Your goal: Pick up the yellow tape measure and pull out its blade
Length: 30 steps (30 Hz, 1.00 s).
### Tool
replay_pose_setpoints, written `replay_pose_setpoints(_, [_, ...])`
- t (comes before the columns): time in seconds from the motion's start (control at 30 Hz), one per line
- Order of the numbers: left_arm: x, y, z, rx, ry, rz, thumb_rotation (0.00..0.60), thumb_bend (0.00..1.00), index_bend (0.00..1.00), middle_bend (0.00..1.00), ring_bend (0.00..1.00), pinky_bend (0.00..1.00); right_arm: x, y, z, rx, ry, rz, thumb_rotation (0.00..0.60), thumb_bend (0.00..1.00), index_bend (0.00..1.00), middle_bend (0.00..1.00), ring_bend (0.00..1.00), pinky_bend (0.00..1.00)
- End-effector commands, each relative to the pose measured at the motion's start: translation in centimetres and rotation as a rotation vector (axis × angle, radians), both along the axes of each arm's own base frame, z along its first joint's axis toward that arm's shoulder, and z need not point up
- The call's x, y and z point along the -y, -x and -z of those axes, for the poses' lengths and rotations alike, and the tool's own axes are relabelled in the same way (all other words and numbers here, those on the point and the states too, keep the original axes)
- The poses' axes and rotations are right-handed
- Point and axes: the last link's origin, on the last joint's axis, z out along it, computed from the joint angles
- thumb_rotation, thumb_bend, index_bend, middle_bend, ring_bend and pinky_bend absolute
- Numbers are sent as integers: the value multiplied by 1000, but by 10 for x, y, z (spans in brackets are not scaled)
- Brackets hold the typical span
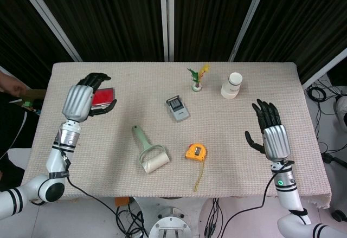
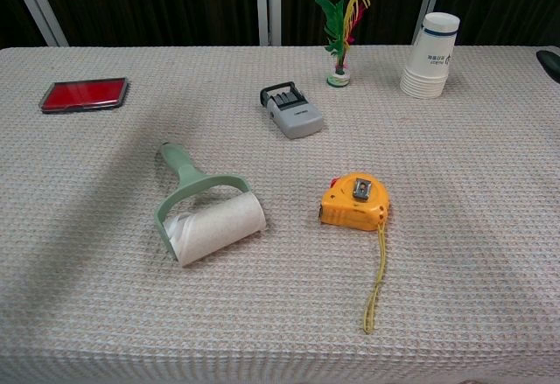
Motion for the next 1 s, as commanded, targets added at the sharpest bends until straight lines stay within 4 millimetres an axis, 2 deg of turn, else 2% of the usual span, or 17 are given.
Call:
replay_pose_setpoints(0.03, [0,0,0,-2,1,1,238,264,234,201,148,302,0,2,1,-2,-3,5,600,341,0,30,0,13])
replay_pose_setpoints(0.3, [3,0,6,-16,20,1,247,264,237,203,148,302,-3,0,7,7,-36,-1,600,339,0,33,0,13])
replay_pose_setpoints(0.47, [6,-2,6,-21,23,4,250,264,237,203,148,301,-11,-9,9,14,-77,-11,600,326,0,42,0,13])
replay_pose_setpoints(0.57, [6,-2,9,-21,32,1,251,264,237,203,148,301,-20,-17,13,-6,-133,10,600,283,0,67,0,13])
replay_pose_setpoints(0.67, [6,1,12,-22,43,-7,253,264,237,203,148,301,-32,-28,23,-24,-222,52,600,187,0,78,0,13])
replay_pose_setpoints(0.77, [7,6,15,-25,52,-21,251,264,237,204,148,302,-43,-42,34,-28,-322,92,600,143,0,78,0,14])
replay_pose_setpoints(1.0, [10,19,21,-26,72,-53,251,263,237,204,148,302,-48,-72,67,-3,-440,167,600,160,0,74,0,0])
